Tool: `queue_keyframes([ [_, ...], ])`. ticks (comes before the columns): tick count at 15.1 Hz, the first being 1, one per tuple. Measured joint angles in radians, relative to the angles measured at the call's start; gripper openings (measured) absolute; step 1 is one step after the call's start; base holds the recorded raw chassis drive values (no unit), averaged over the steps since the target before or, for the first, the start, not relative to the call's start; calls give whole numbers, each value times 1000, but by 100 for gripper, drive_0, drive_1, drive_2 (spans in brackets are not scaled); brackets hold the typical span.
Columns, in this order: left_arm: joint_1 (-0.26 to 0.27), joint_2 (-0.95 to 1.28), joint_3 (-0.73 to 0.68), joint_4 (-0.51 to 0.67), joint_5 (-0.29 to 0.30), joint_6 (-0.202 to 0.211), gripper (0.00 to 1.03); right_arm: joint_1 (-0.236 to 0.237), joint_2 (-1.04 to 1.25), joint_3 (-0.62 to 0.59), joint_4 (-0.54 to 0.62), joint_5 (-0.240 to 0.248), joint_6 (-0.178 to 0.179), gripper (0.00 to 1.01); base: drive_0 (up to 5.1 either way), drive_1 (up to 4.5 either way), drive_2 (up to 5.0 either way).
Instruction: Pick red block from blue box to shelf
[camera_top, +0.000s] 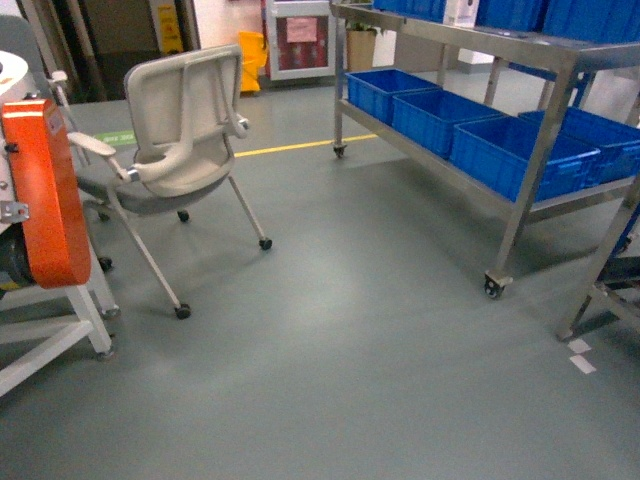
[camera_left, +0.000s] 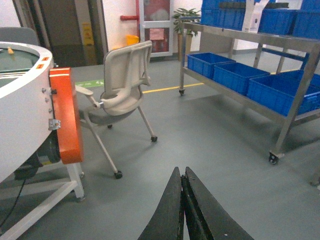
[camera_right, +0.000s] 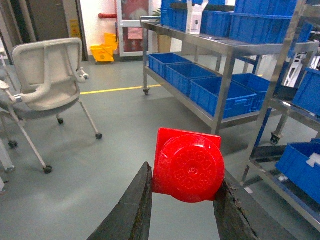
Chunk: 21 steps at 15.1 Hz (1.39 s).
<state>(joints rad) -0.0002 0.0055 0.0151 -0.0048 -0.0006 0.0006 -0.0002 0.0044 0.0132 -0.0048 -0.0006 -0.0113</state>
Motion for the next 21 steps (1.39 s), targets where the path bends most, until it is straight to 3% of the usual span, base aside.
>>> queue_keyframes([
  [19,0,0,0,0,0,0,2,0,0,0,0,0,0,28,-3,426,-432],
  [21,0,0,0,0,0,0,2,0,0,0,0,0,0,28,-145,-145,-145],
])
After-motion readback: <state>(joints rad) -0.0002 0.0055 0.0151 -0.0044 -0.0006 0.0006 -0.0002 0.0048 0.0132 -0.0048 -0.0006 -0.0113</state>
